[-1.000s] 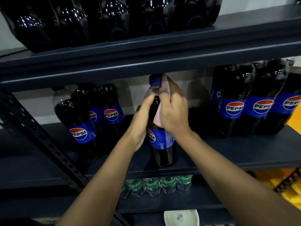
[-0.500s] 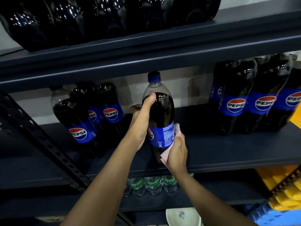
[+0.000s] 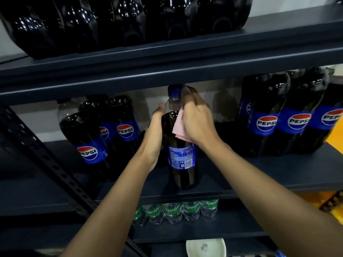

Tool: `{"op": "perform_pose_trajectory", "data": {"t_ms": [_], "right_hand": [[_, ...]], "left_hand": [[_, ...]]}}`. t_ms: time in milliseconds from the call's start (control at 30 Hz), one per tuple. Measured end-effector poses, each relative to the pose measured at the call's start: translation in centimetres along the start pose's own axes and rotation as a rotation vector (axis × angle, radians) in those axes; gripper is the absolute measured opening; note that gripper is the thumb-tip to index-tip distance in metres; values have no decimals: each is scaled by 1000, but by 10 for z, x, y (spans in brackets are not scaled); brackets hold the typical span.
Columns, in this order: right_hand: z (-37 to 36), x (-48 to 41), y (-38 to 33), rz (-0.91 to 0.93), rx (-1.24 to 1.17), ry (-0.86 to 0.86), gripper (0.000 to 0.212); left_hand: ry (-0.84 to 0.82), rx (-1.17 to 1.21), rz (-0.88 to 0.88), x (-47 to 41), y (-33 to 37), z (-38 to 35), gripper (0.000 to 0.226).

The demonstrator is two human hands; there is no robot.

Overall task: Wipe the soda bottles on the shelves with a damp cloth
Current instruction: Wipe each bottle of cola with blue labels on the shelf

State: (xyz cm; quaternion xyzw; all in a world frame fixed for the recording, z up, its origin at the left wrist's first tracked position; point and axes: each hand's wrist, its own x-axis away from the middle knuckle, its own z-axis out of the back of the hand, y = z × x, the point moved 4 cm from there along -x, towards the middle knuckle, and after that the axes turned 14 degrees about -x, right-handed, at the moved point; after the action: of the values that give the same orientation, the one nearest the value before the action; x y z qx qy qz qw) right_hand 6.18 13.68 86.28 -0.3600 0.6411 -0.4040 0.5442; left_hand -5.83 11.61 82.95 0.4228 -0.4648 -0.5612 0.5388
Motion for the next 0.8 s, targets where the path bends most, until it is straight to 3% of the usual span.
{"op": "perform_pose_trajectory", "data": {"t_ms": [133, 233, 300, 400, 500, 633, 800], "right_hand": [[-4, 40, 32, 243, -5, 199, 47], [-3, 66, 70, 301, -21, 255, 45], [-1, 84, 100, 170, -41, 240, 48], [4, 109, 142, -111, -175, 258, 37], [8, 109, 169, -309, -364, 281, 32], [11, 92, 157, -384, -509, 228, 32], [13, 44, 80, -210, -406, 156, 37]], "left_hand": [[29, -31, -81, 6, -2, -11, 59], [126, -42, -57, -3, -12, -10, 90], [156, -29, -32, -7, -17, -10, 107], [166, -28, -34, -9, -21, -10, 106], [154, -48, -21, -12, -22, -8, 119], [67, -30, -27, -13, -22, -6, 105], [-23, 23, -65, -12, -19, -3, 69]]}}
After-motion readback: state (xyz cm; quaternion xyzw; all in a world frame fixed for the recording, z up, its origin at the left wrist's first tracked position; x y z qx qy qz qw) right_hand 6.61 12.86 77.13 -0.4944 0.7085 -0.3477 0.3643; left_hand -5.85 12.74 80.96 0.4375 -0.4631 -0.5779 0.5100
